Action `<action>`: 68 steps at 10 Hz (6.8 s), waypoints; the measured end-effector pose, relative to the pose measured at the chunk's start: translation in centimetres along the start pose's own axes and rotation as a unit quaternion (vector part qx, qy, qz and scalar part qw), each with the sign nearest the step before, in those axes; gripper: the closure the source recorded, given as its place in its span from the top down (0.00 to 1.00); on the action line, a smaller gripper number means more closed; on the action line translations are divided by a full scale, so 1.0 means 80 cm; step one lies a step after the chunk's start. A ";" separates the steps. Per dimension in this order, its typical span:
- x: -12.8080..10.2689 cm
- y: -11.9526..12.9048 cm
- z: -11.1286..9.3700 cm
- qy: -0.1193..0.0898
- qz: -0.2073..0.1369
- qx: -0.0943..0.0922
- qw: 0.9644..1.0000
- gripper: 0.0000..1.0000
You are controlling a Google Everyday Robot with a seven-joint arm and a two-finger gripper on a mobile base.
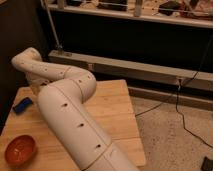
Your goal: Drag the pepper across the table
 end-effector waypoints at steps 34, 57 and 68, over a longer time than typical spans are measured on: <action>0.015 0.004 0.087 0.022 0.013 0.009 1.000 0.46; 0.072 -0.049 0.084 0.064 0.009 0.053 0.996 0.46; 0.140 -0.093 0.073 0.073 0.033 0.054 0.995 0.46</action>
